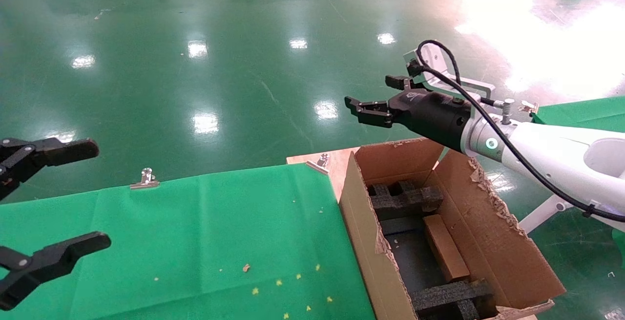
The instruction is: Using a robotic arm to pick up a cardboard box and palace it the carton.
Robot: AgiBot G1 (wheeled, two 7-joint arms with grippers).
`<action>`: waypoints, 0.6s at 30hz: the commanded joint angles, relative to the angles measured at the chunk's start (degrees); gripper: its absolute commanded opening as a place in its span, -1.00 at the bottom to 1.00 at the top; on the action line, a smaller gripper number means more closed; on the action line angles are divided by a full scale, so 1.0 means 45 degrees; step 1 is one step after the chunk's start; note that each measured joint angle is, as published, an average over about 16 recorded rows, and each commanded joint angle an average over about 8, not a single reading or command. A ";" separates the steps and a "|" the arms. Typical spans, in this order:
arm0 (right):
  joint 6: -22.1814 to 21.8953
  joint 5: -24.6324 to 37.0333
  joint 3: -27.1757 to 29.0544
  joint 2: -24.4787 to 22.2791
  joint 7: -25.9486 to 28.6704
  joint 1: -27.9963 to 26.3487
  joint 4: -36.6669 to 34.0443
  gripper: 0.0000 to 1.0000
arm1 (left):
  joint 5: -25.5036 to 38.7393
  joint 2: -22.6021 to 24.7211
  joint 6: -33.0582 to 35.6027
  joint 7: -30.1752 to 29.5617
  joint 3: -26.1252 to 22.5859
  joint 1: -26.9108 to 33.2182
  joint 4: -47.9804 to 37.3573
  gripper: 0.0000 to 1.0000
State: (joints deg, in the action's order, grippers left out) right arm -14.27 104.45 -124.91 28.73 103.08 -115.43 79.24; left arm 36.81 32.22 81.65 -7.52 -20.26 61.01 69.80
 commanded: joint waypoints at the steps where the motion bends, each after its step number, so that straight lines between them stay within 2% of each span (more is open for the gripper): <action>1: -0.0055 0.0044 -0.0068 -0.0004 0.0032 -0.0004 -0.0011 1.00 | 0.0000 0.0000 0.0000 0.0000 0.0000 0.0000 0.0000 1.00; 7: 0.0986 -0.0593 0.0944 0.0053 -0.0832 0.0485 -0.0070 1.00 | -0.0001 0.0000 0.0000 0.0000 0.0000 0.0000 0.0000 1.00; 18: 0.5028 -0.3128 0.5370 0.0309 -0.4579 0.2671 -0.0296 1.00 | -0.0001 0.0000 0.0000 0.0000 0.0000 0.0000 -0.0001 1.00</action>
State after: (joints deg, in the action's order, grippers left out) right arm 8.36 90.37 -100.74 30.12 82.47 -103.41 77.91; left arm 36.80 32.22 81.65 -7.52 -20.26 61.01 69.79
